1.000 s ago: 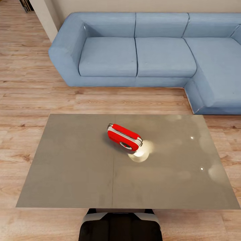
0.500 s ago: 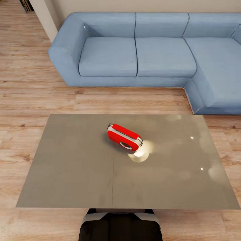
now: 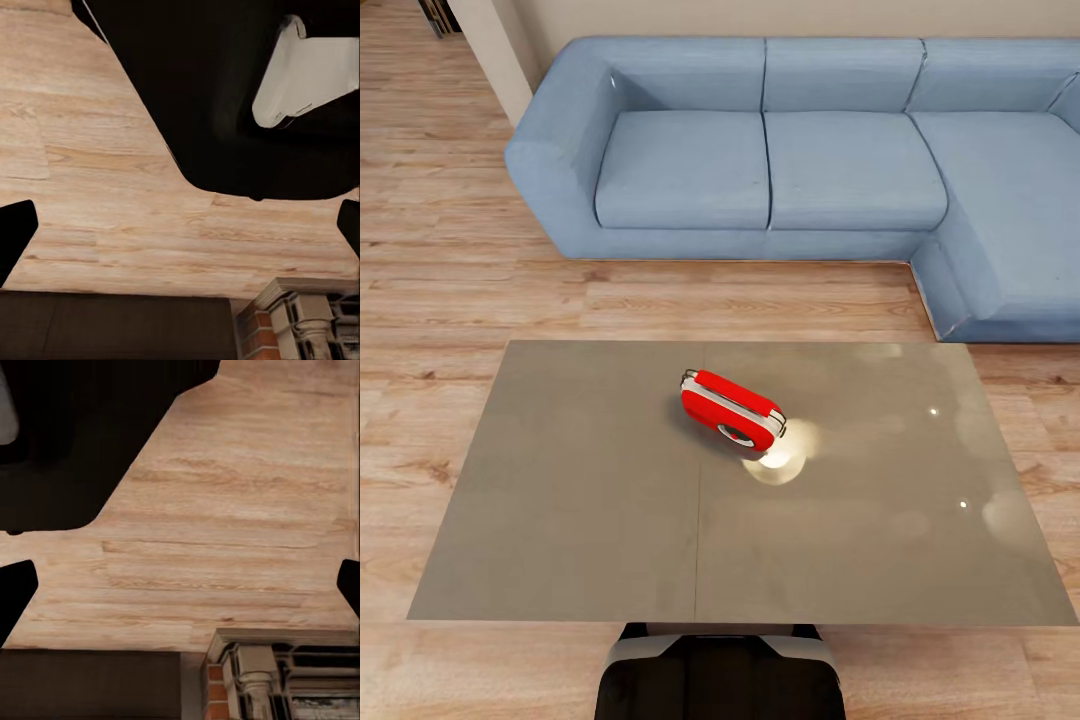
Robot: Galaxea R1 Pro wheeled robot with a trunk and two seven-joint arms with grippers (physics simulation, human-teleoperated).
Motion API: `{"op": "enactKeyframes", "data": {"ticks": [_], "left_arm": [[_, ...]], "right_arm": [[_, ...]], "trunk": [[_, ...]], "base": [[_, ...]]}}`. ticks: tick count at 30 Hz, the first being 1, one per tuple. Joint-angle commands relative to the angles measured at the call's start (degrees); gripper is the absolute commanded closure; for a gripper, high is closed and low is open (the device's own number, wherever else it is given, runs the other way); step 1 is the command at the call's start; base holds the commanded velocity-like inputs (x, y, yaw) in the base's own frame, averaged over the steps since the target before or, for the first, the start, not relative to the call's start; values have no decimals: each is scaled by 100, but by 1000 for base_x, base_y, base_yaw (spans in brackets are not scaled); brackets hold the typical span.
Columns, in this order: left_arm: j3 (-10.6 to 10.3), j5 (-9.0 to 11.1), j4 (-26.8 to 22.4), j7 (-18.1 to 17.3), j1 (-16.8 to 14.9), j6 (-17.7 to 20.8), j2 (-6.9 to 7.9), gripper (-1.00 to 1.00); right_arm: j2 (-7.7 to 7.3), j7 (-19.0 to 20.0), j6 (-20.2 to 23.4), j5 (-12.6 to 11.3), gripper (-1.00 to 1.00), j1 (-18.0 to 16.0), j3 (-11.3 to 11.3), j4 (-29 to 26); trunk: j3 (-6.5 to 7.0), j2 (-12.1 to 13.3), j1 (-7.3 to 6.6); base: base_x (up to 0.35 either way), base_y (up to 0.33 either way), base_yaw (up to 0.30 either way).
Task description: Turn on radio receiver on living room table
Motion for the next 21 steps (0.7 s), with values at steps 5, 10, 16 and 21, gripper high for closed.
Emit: {"op": "enactKeyframes", "data": {"ticks": [5,10,16,21], "left_arm": [[7,17,-1544,-7,0,840,-9,-100],[1,214,-3044,-8,2,1673,-14,-100],[-16,474,-4430,-12,-3,2243,-13,-100],[-28,506,-4802,-13,-116,2353,-11,-100]], "right_arm": [[-15,25,1641,74,-100,-20,-19,-2061],[-35,38,2956,88,-100,-40,-37,-3720],[-25,-31,3330,77,-100,-460,-50,-4385],[12,3,3364,68,-100,-1014,-27,-4439]], "trunk": [[-1,1,-1],[-1,1,-1],[-1,1,-1],[-1,1,-1]], "base": [[0,0,0],[0,0,0],[0,0,0],[0,0,0]]}}
